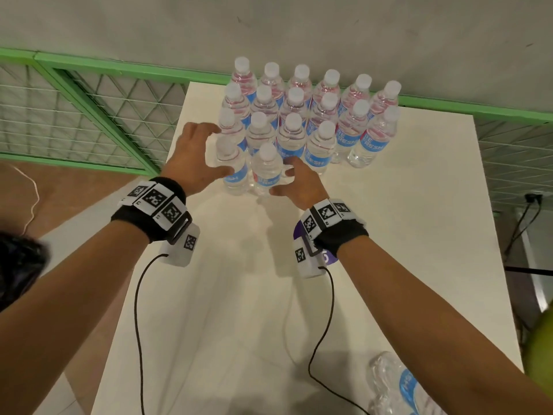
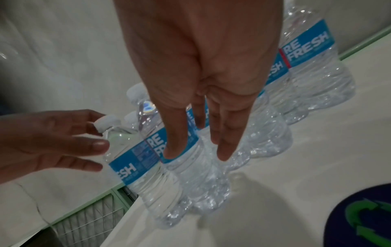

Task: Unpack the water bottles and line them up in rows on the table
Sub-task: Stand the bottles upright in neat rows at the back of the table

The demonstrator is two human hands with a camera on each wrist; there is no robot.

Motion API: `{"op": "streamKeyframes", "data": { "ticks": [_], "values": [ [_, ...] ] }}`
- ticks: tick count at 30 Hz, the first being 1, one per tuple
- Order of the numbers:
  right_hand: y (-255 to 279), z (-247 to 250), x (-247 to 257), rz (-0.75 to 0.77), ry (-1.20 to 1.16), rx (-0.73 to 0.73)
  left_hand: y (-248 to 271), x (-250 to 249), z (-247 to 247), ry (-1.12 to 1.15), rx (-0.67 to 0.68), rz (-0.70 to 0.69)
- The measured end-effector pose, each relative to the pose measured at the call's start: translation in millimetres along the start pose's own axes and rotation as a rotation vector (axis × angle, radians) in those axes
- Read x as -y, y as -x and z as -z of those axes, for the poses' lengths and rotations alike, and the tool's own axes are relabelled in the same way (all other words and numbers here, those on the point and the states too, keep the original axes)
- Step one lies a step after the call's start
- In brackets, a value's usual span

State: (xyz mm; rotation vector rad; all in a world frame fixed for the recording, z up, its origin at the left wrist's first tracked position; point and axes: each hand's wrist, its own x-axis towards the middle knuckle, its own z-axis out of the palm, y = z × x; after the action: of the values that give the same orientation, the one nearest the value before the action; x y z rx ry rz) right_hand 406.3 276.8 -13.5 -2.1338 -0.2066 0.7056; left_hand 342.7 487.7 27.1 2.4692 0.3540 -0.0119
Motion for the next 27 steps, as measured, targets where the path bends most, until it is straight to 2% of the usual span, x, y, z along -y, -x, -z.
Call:
{"op": "streamKeyframes", "data": {
  "ticks": [5, 10, 27],
  "values": [
    [-2.8, -9.3, 10.0, 0.058, -0.065, -0.053, 0.8, 9.5, -11.1, 0.146, 0.134, 0.159],
    [-2.7, -11.5, 11.6, 0.046, -0.054, -0.072, 2.3, 6.9, -18.2, 0.246, 0.092, 0.175],
    [1.8, -29.2, 14.7, 0.014, -0.089, -0.161, 6.9, 9.0, -24.0, 0.299, 0.064, 0.185]
  ]
}}
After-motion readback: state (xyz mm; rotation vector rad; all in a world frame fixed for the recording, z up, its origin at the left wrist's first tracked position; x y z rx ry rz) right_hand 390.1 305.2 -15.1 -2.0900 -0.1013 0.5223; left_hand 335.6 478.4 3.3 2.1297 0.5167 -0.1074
